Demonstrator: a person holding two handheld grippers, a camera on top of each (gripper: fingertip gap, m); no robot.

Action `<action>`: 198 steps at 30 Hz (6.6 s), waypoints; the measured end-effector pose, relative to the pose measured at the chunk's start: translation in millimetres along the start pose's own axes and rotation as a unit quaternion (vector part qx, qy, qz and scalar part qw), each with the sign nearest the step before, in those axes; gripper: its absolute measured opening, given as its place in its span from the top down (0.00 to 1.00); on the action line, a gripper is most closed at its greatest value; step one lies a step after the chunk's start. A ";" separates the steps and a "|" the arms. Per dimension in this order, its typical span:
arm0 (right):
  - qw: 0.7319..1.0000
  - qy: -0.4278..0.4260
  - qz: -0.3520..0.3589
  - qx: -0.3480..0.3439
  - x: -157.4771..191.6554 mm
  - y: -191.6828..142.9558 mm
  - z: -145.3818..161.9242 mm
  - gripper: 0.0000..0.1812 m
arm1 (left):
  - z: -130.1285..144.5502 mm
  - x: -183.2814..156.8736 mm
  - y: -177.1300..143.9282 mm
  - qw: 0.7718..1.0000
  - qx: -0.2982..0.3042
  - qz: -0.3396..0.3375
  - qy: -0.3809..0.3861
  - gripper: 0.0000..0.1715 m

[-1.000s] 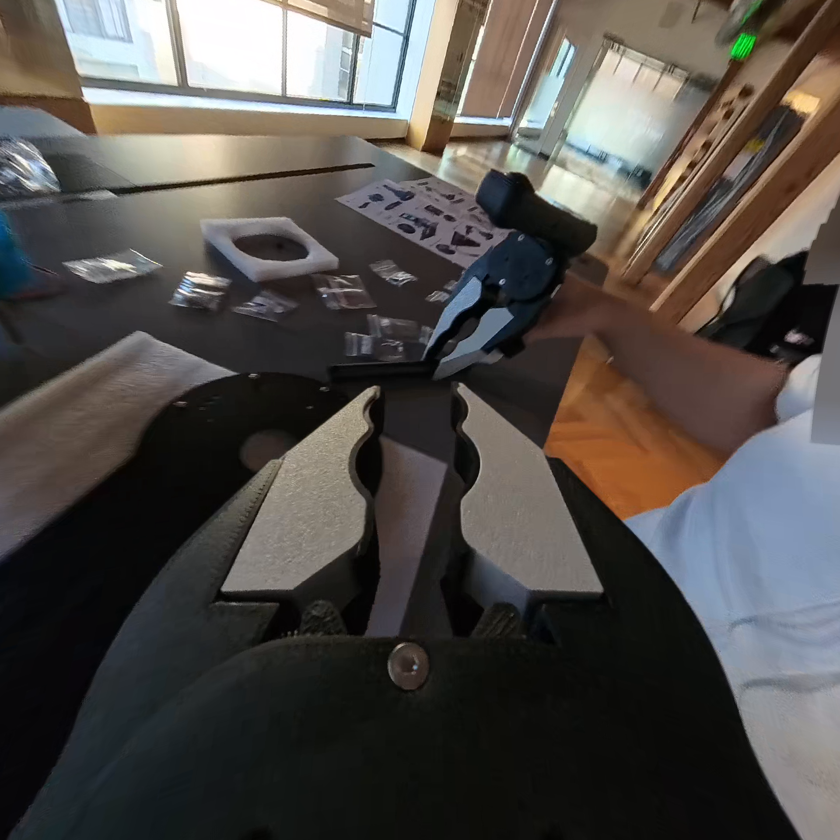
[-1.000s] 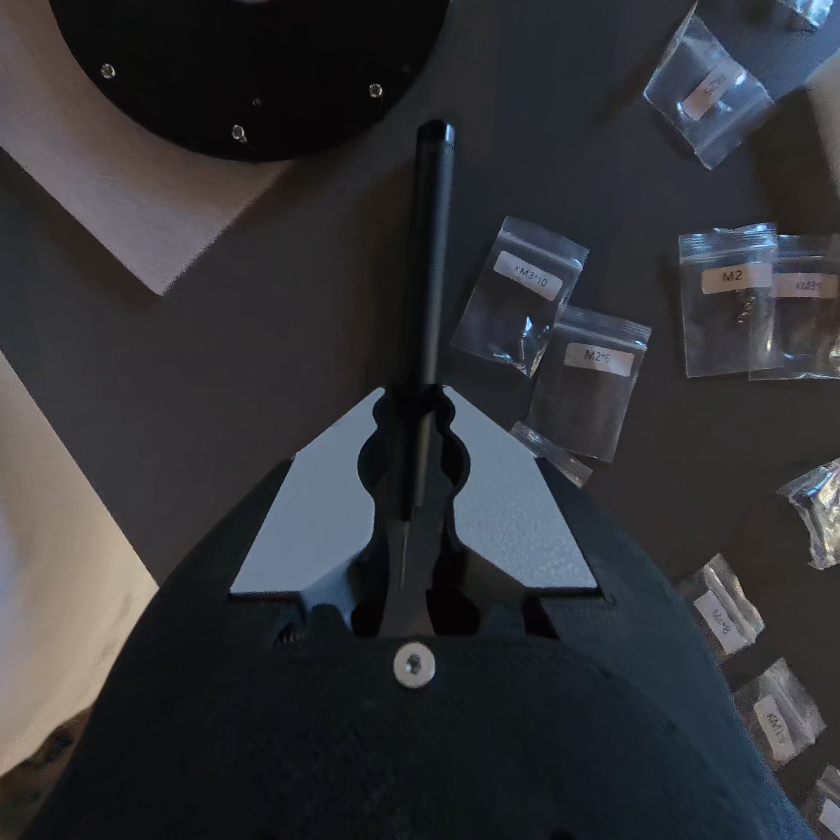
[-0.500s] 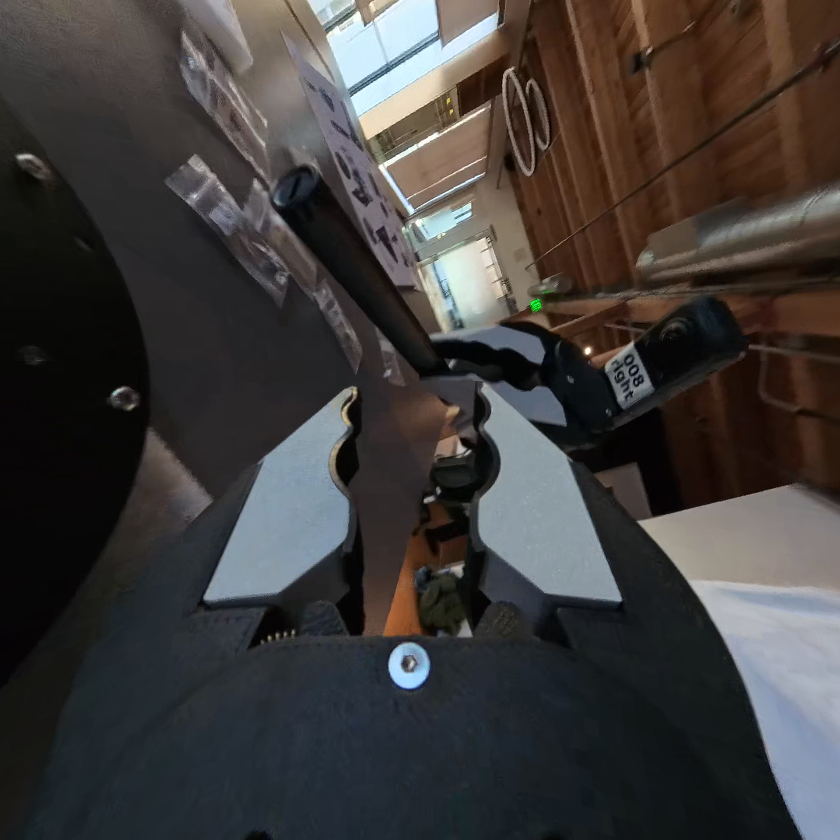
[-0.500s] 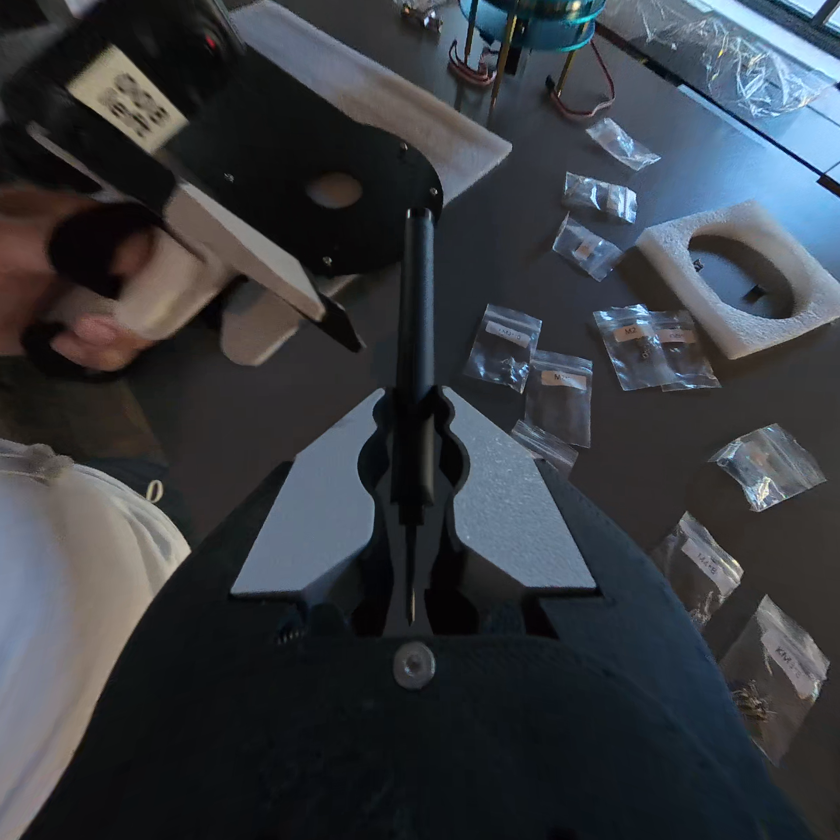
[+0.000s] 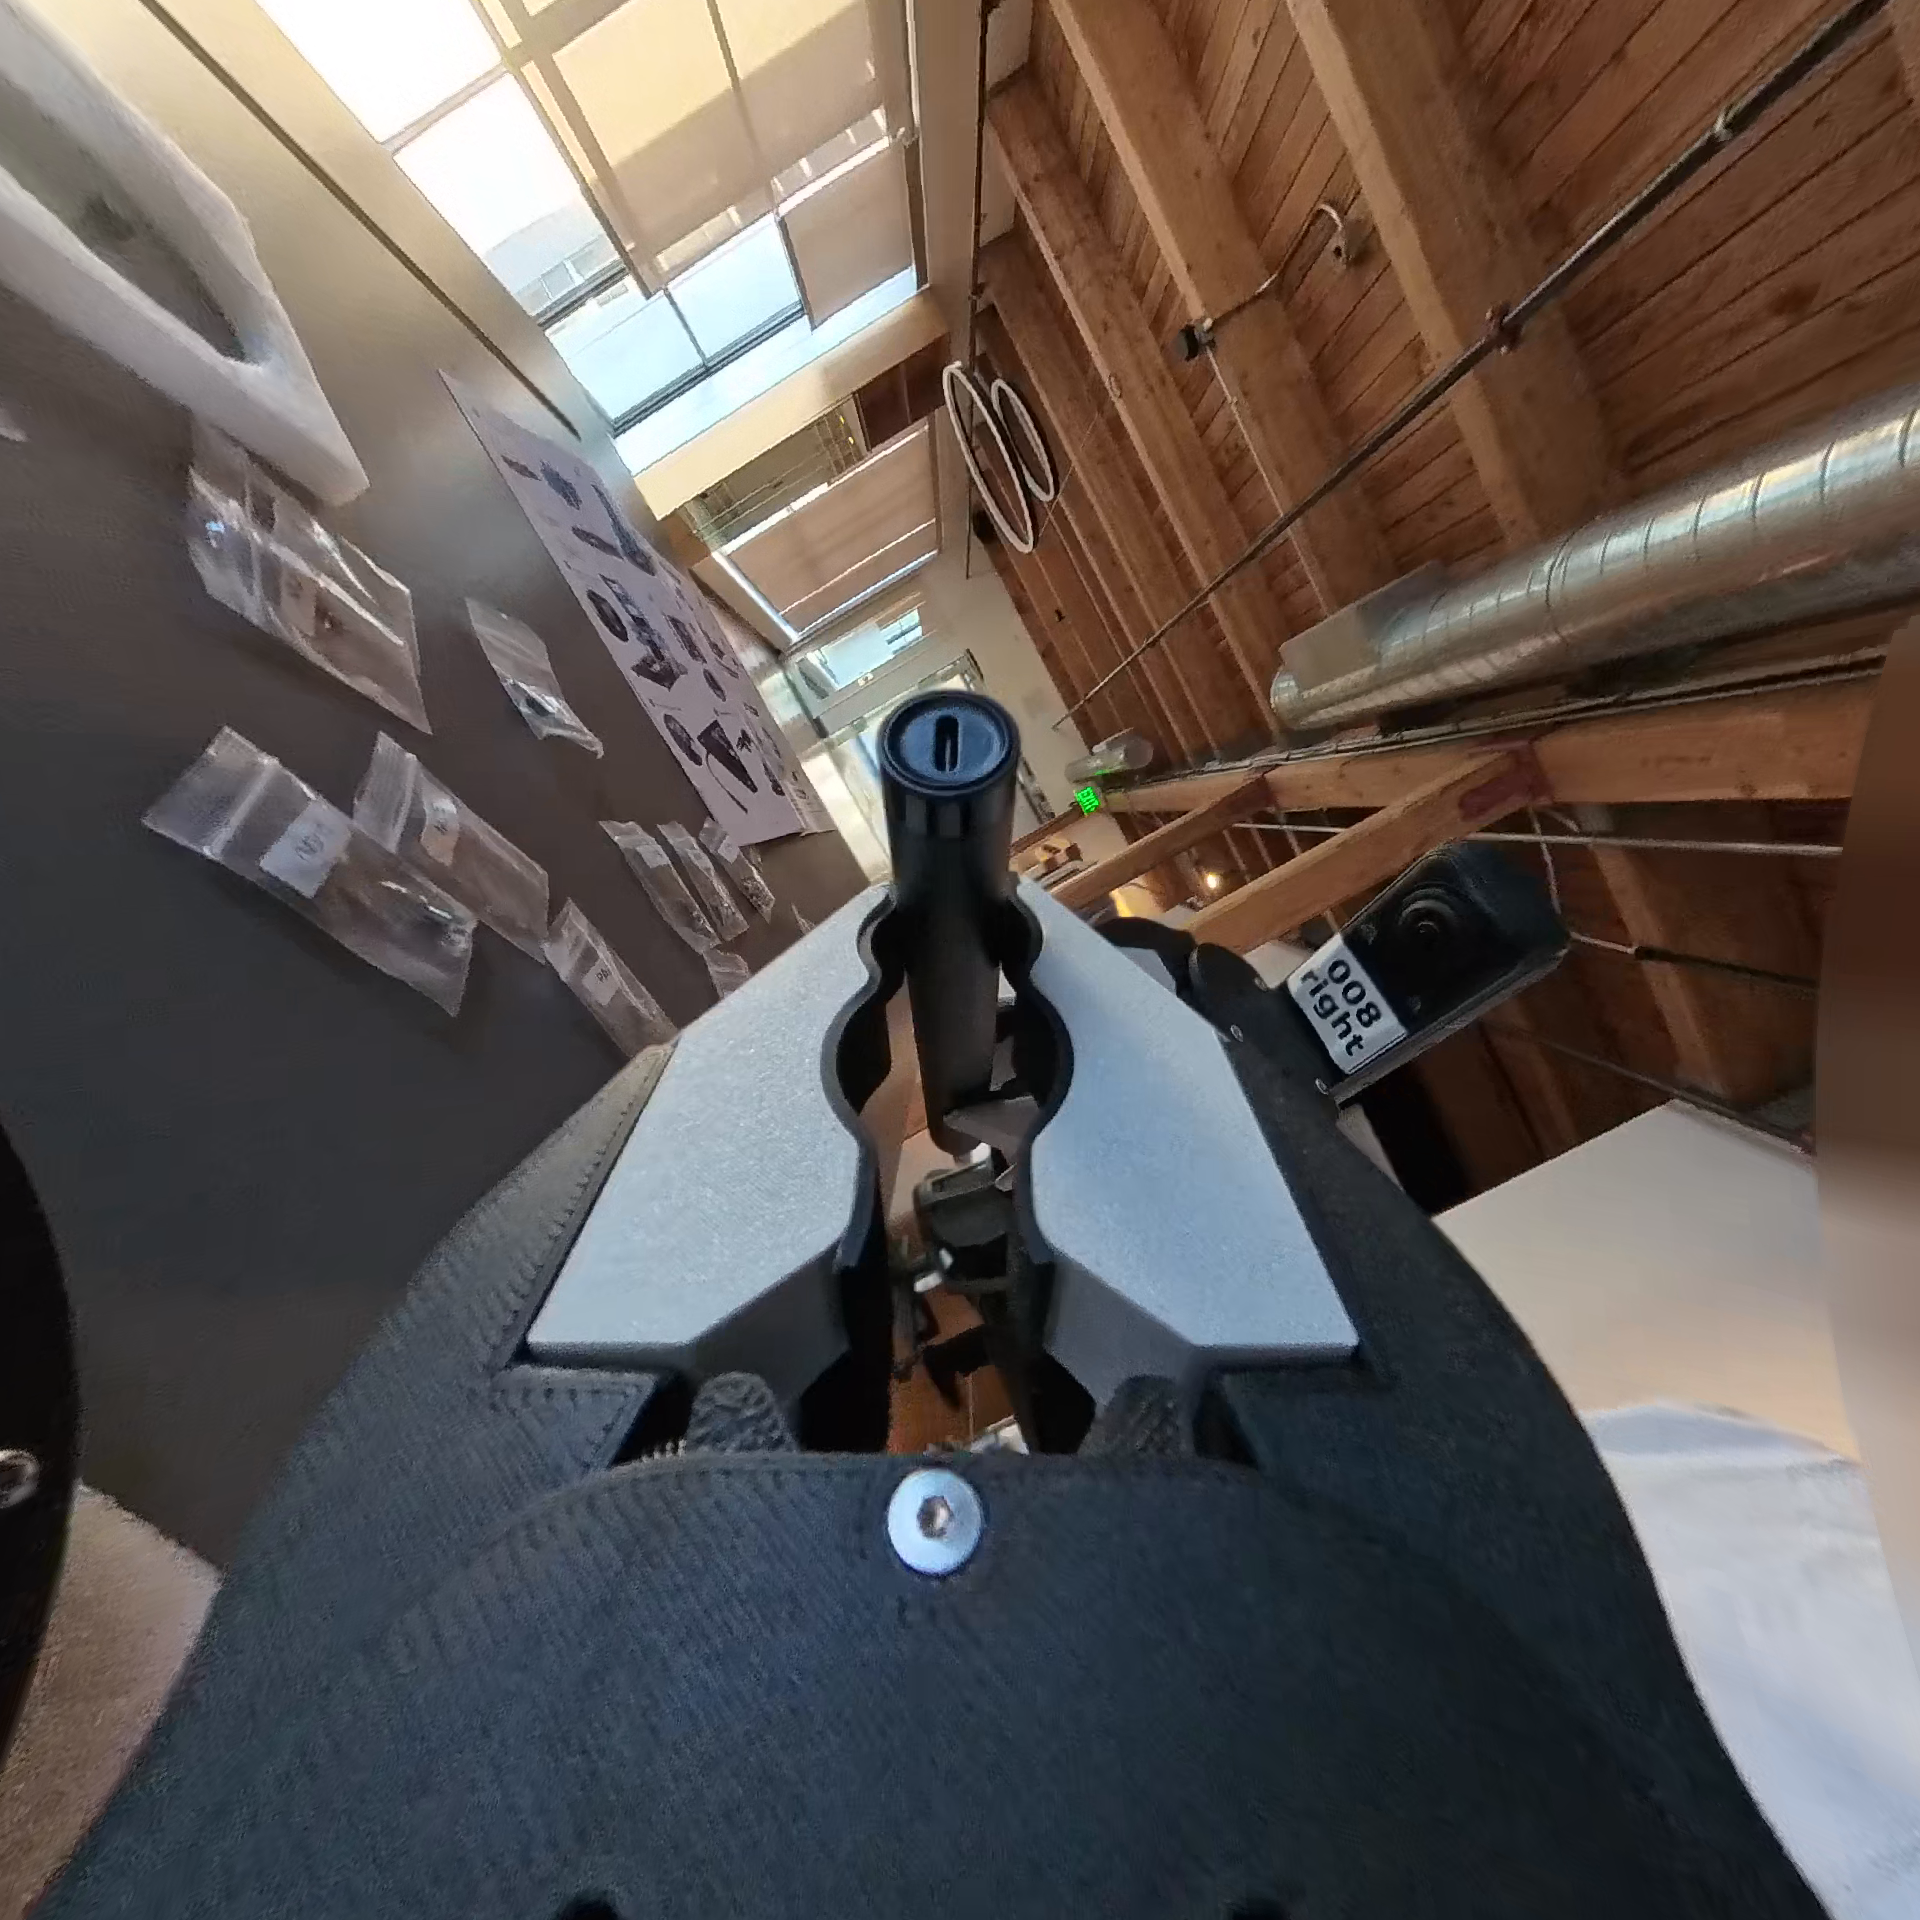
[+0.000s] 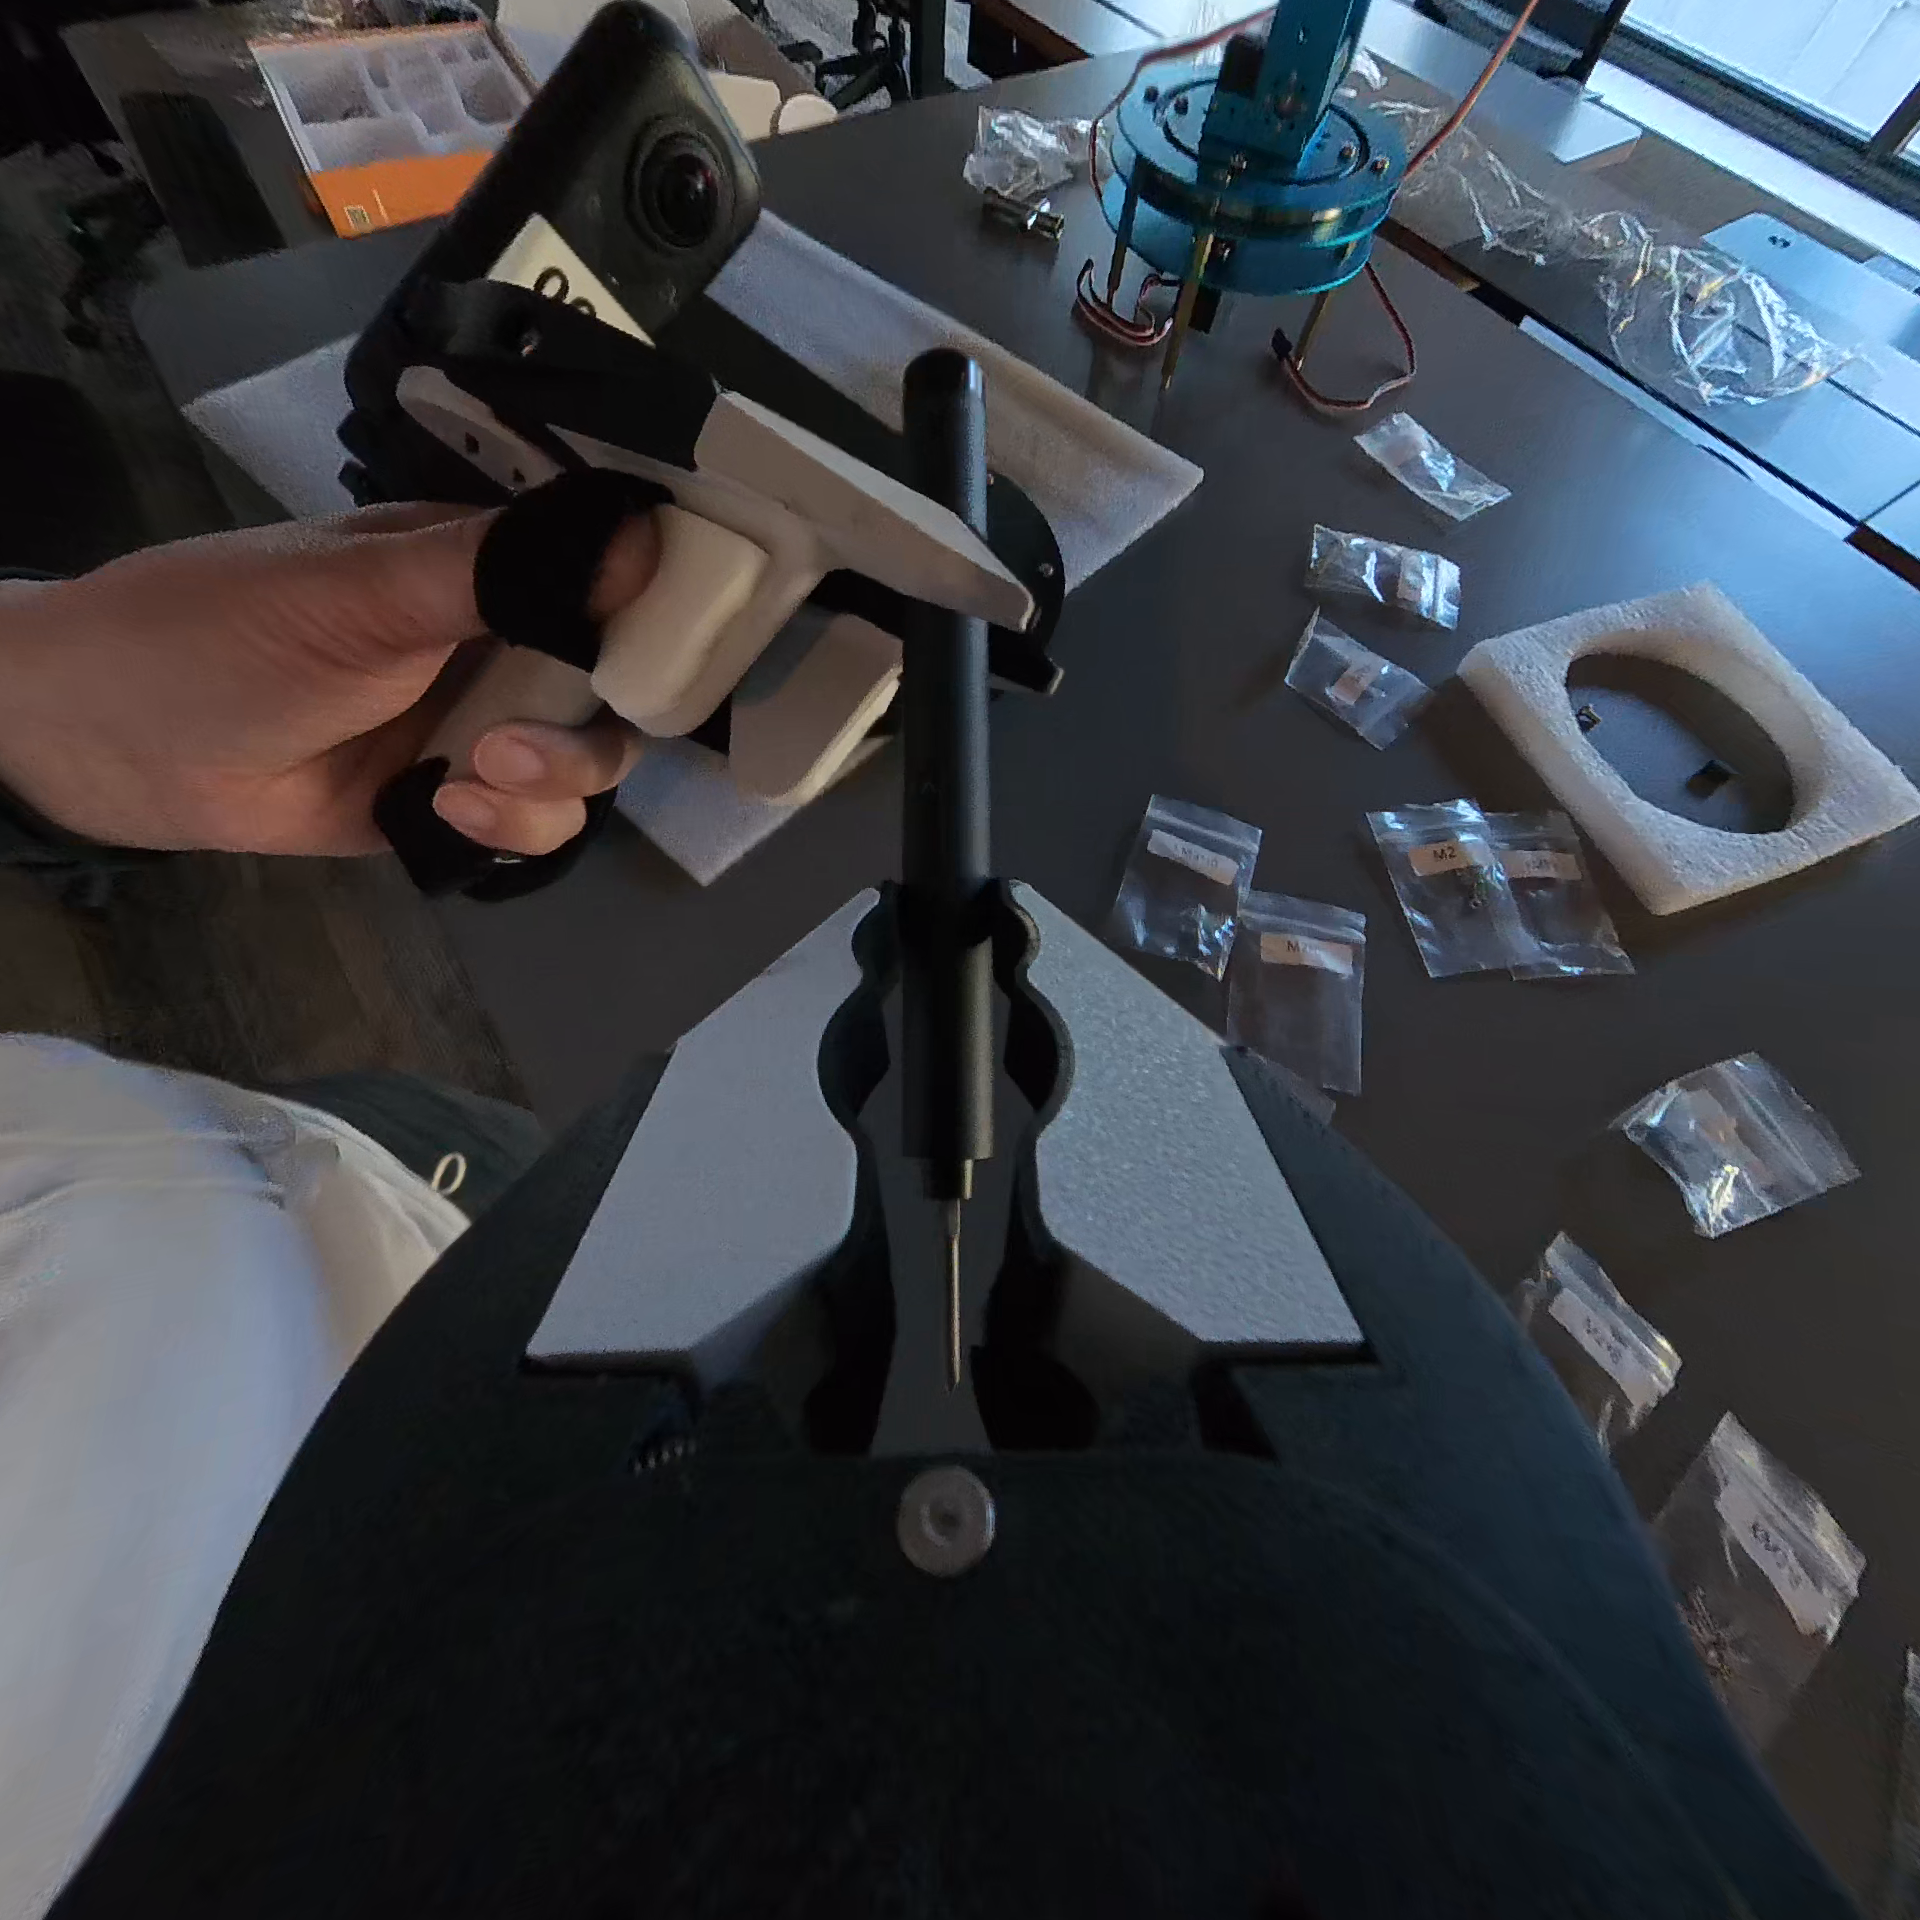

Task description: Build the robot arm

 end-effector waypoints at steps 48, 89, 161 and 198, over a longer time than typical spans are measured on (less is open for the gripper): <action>0.920 -0.014 -0.385 -0.067 142.5 261.2 -210.1 0.92 | -224.0 -48.0 -252.0 0.905 0.173 -0.091 0.379 0.91; 0.871 -0.087 -0.396 -0.278 68.8 178.7 -202.8 0.92 | -182.8 -89.6 -99.4 0.734 0.289 -0.164 0.592 0.91; 0.933 -0.119 -0.285 -0.186 42.0 8.0 -190.1 0.76 | -158.4 -202.8 -35.8 0.863 0.092 -0.039 0.495 0.91; 0.938 -0.067 -0.336 -0.059 137.6 306.7 -187.2 0.91 | -221.6 -14.3 -245.6 0.879 0.154 -0.113 0.436 0.91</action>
Point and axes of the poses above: each gripper's, where its closed fingertips meet, y out along the fingers, z out of its underside, x = y × z across the jaws, the point moved 6 cm from there along -y, back along the fingers, and after that the axes turned 6 degrees about y, right-handed, at the moved point
